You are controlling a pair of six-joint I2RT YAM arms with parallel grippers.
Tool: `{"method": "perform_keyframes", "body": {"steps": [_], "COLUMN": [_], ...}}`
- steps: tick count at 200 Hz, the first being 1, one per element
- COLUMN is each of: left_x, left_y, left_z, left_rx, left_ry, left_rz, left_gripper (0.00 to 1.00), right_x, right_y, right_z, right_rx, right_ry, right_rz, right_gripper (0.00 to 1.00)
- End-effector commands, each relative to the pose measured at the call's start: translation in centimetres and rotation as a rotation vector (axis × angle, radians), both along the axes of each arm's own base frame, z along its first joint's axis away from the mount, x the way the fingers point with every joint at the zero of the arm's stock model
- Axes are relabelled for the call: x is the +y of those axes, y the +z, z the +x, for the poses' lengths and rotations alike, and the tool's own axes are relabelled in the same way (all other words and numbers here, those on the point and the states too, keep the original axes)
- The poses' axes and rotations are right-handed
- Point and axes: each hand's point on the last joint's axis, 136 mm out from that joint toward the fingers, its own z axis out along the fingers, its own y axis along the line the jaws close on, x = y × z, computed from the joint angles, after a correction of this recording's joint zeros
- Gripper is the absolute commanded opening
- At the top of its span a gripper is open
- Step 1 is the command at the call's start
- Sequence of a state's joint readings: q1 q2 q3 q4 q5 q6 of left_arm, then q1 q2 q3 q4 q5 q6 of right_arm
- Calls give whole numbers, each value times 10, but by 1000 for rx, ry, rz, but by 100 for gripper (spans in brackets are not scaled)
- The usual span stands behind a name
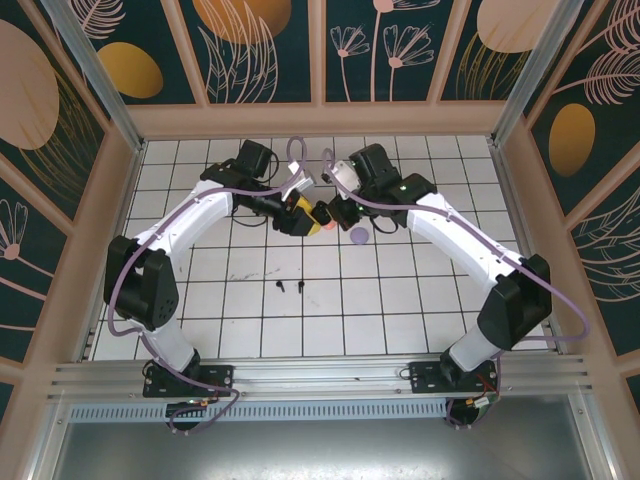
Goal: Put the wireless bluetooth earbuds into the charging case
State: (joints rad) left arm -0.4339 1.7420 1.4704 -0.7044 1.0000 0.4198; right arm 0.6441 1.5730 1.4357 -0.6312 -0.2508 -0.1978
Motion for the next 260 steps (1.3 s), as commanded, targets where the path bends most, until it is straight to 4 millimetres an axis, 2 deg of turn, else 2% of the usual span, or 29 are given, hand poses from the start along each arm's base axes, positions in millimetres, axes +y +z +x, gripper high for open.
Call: {"method": "perform_keyframes", "body": {"steps": [1,100,135,174,260], "left_x": [-2,-6,-7,-7,-10], "left_y": [8,14,15,16,27], "left_z": [-5,-6,-7,-8,-7], "left_rx": [-8,-13,-8,-9,-21], "left_ry": [-46,-61,-65,-70,-75], "left_rz": [-35,-87,-96,-105,-156], "left_gripper": [57,49,42,39,11], "right_x": [4,14,17,21,23], "right_y": [8,18,22,26,27], "right_z": [0,-8,-9,-10,-11], "right_rx": [-18,-7,-12,-11,-13], "right_ry": [17,39,45,55,56], "right_rz": [-11,47,57,75,81], "right_gripper": [0,0,0,0,0]}}
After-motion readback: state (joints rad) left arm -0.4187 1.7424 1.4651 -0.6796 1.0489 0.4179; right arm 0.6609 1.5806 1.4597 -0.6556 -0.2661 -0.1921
